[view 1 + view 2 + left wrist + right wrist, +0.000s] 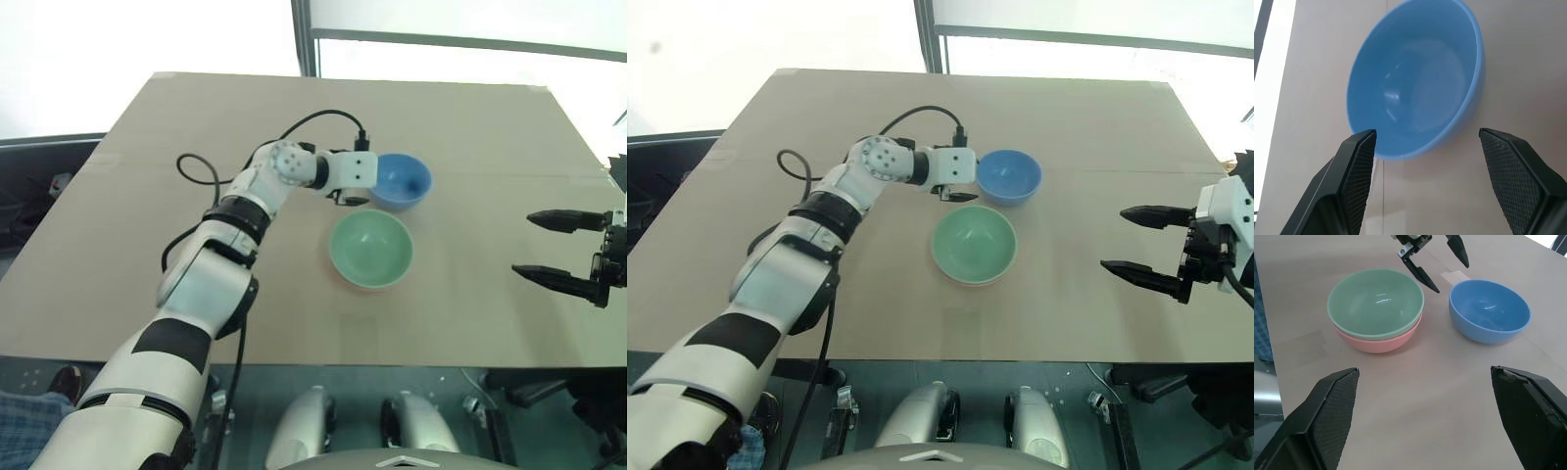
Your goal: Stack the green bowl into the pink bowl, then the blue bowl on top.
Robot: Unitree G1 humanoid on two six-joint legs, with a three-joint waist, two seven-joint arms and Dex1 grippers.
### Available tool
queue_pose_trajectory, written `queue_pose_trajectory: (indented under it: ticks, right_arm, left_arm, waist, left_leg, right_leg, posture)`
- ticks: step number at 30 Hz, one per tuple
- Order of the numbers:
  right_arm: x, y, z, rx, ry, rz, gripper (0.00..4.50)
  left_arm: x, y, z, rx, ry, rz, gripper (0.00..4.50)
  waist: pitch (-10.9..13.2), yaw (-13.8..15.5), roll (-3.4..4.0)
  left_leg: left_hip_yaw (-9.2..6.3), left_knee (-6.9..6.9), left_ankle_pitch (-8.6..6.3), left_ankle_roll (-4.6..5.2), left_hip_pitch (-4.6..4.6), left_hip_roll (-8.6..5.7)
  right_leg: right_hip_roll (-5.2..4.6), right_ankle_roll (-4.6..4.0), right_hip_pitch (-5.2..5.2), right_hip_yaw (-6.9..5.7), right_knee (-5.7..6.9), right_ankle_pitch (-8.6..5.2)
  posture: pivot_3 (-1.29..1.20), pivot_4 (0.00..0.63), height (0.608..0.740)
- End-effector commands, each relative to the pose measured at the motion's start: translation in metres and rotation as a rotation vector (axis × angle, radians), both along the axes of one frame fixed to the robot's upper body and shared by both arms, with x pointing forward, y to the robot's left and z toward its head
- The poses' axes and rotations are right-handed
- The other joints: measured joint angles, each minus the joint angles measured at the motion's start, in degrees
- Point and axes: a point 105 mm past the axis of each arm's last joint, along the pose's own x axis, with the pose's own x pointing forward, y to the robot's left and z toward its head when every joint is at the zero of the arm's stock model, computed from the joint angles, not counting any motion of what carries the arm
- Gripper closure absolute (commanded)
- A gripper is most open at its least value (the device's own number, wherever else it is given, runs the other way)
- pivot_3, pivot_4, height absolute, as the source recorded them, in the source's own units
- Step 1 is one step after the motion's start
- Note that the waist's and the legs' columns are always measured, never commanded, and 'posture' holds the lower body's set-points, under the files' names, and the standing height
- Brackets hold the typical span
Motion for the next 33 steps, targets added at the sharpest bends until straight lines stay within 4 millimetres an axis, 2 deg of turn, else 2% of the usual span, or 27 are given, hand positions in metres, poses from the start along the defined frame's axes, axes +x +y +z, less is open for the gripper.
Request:
queue_pose_trajectory:
  ticks: [1, 4, 5, 6, 8, 9, 10, 14, 18, 21, 24, 26, 30, 33]
  right_arm:
    - [-0.002, -0.001, 0.011, -0.015, -0.060, -0.007, 0.00]
    - [-0.001, -0.002, 0.012, -0.017, -0.065, -0.012, 0.00]
    - [-0.001, -0.002, 0.012, -0.017, -0.066, -0.014, 0.00]
    - [-0.001, -0.002, 0.012, -0.017, -0.067, -0.016, 0.00]
    - [-0.001, -0.003, 0.012, -0.017, -0.068, -0.017, 0.00]
    - [-0.001, -0.003, 0.012, -0.017, -0.068, -0.018, 0.00]
    - [-0.001, -0.003, 0.012, -0.017, -0.069, -0.019, 0.00]
    - [0.000, -0.002, 0.012, -0.016, -0.070, -0.018, 0.00]
    - [0.002, -0.002, 0.013, -0.014, -0.071, -0.015, 0.00]
    - [0.002, -0.001, 0.012, -0.014, -0.069, -0.013, 0.00]
    - [0.002, -0.001, 0.012, -0.014, -0.070, -0.013, 0.00]
    - [0.003, -0.001, 0.012, -0.015, -0.070, -0.014, 0.00]
    - [0.002, -0.002, 0.012, -0.015, -0.069, -0.016, 0.00]
    - [0.003, -0.001, 0.011, -0.013, -0.069, -0.016, 0.00]
  left_arm:
    - [0.003, -0.009, 0.006, 0.031, -0.071, -0.013, 0.95]
    - [0.004, -0.013, 0.001, 0.044, -0.085, -0.006, 0.95]
    - [0.004, -0.013, 0.000, 0.050, -0.089, -0.005, 1.44]
    - [0.005, -0.014, -0.001, 0.052, -0.091, -0.004, 1.76]
    - [0.005, -0.015, 0.000, 0.046, -0.094, -0.001, 2.00]
    - [0.005, -0.015, 0.000, 0.043, -0.095, 0.000, 2.63]
    - [0.005, -0.016, 0.000, 0.042, -0.096, 0.001, 2.87]
    - [0.005, -0.016, 0.002, 0.048, -0.110, -0.005, 4.42]
    - [0.007, -0.014, 0.011, 0.054, -0.154, -0.010, 4.42]
    - [0.009, -0.011, 0.027, 0.042, -0.197, -0.013, 4.42]
    - [0.003, -0.013, 0.048, 0.006, -0.208, -0.078, 4.42]
    - [-0.009, -0.013, 0.057, 0.029, -0.199, -0.178, 4.42]
    - [-0.028, 0.002, 0.065, 0.160, -0.183, -0.319, 4.42]
    - [-0.058, 0.016, 0.076, 0.199, -0.100, -0.438, 4.42]
  waist:
    - [0.01, -0.12, -0.01]
    - [0.03, -0.27, -0.03]
    - [0.03, -0.27, -0.03]
    - [0.03, -0.27, -0.03]
    - [0.03, -0.26, -0.03]
    - [0.03, -0.24, -0.03]
    - [0.03, -0.22, -0.03]
    - [0.03, -0.22, -0.03]
    - [0.03, -0.19, -0.03]
    - [0.03, -0.23, -0.03]
    - [0.03, -0.24, -0.03]
    - [0.02, -0.24, -0.02]
    - [0.02, -0.33, -0.01]
    - [0.00, -0.40, 0.02]
  left_leg:
    - [0.00, 0.00, 0.00, 0.00, 0.00, 0.00]
    - [0.00, 0.00, 0.00, 0.00, 0.00, 0.02]
    - [0.00, 0.00, 0.00, 0.00, 0.01, 0.02]
    - [0.00, 0.00, 0.00, 0.00, 0.01, 0.02]
    - [0.00, 0.00, 0.00, 0.00, 0.01, 0.03]
    - [0.00, 0.00, 0.00, 0.00, 0.01, 0.02]
    - [0.00, 0.00, 0.00, 0.00, 0.00, 0.02]
    - [0.00, 0.00, 0.00, -0.01, 0.00, 0.01]
    - [0.00, 0.01, 0.01, -0.03, -0.07, 0.01]
    - [0.00, 0.01, 0.01, -0.03, -0.11, 0.01]
    - [0.01, 0.01, 0.03, -0.07, -0.25, 0.01]
    - [0.01, 0.03, 0.13, -0.23, -0.33, 0.01]
    - [0.02, 0.05, 0.15, -0.27, -0.41, 0.01]
    - [0.02, 0.07, 0.15, -0.28, -0.41, 0.01]
  right_leg:
    - [0.00, 0.01, 0.00, 0.01, 0.00, 0.00]
    - [0.00, 0.01, -0.01, 0.01, 0.04, 0.01]
    - [-0.01, 0.01, -0.01, 0.01, 0.05, 0.01]
    - [-0.02, 0.01, -0.01, 0.01, 0.05, 0.01]
    - [-0.03, 0.01, -0.01, 0.01, 0.05, 0.01]
    - [-0.04, 0.01, -0.01, 0.01, 0.05, 0.01]
    - [-0.04, 0.01, -0.02, 0.01, 0.05, 0.01]
    - [-0.07, 0.01, -0.02, 0.01, 0.05, 0.01]
    - [-0.08, 0.01, -0.11, 0.02, 0.07, 0.01]
    - [-0.09, 0.01, -0.16, 0.03, 0.08, 0.02]
    - [-0.08, 0.01, -0.32, 0.04, 0.13, 0.02]
    - [-0.08, 0.01, -0.41, 0.04, 0.15, 0.02]
    - [-0.09, 0.00, -0.47, 0.04, 0.10, 0.02]
    - [-0.10, 0.00, -0.47, 0.05, 0.10, 0.02]
  posture:
    - [0.00, 0.150, 0.740]
    - [0.00, 0.150, 0.740]
    - [0.00, 0.150, 0.740]
    - [0.00, 0.150, 0.740]
    - [0.00, 0.150, 0.740]
    - [0.00, 0.150, 0.740]
    - [0.00, 0.150, 0.740]
    - [0.00, 0.150, 0.740]
    - [0.00, 0.150, 0.740]
    - [0.00, 0.150, 0.740]
    - [0.00, 0.150, 0.740]
    - [0.00, 0.150, 0.740]
    - [0.00, 0.150, 0.740]
    - [0.00, 0.150, 0.740]
